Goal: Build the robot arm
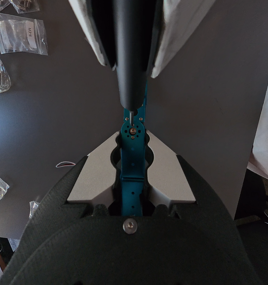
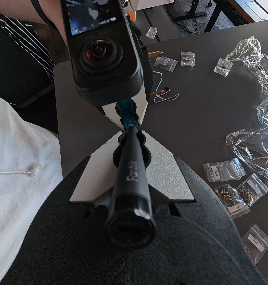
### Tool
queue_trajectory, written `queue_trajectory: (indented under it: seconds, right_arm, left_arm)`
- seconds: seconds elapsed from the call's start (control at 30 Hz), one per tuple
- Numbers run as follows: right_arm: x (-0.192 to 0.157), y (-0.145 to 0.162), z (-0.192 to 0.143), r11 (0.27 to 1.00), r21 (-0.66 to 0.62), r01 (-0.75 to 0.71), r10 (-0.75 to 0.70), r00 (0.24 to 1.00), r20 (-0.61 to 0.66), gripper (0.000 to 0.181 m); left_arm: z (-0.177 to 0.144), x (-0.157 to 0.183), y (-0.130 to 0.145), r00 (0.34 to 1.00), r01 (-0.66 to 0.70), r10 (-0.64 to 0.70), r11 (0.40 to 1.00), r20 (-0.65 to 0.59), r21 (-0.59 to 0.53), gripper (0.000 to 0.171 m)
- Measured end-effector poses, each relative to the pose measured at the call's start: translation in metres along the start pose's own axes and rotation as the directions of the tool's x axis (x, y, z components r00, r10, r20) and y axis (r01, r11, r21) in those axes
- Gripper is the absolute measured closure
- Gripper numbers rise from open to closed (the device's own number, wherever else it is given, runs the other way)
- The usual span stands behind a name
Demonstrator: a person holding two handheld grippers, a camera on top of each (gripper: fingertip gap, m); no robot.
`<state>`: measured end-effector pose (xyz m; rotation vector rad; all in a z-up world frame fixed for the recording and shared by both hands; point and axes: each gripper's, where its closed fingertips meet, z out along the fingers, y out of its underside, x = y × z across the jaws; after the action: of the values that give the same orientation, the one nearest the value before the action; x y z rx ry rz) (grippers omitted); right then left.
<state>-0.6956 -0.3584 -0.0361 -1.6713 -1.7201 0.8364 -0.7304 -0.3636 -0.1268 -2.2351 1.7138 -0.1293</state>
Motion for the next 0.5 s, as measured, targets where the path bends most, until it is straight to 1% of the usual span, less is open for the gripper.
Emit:
queue_trajectory:
  seconds: [0.3,0.5]
  right_arm:
    - [-0.0019,0.0012,-0.0017,1.0,-0.02,-0.003,0.004,1.0,0.016,0.162]
    - [-0.0027,-0.0024,-0.0022,1.0,0.001,-0.011,0.011,1.0,0.028,0.162]
  left_arm:
    - [-0.0004,0.0029,0.0003,1.0,-0.023,0.023,1.0,-0.011,0.001,0.145]
    - [-0.0005,0.0037,0.0004,1.0,-0.029,0.029,1.0,-0.01,0.0,0.145]
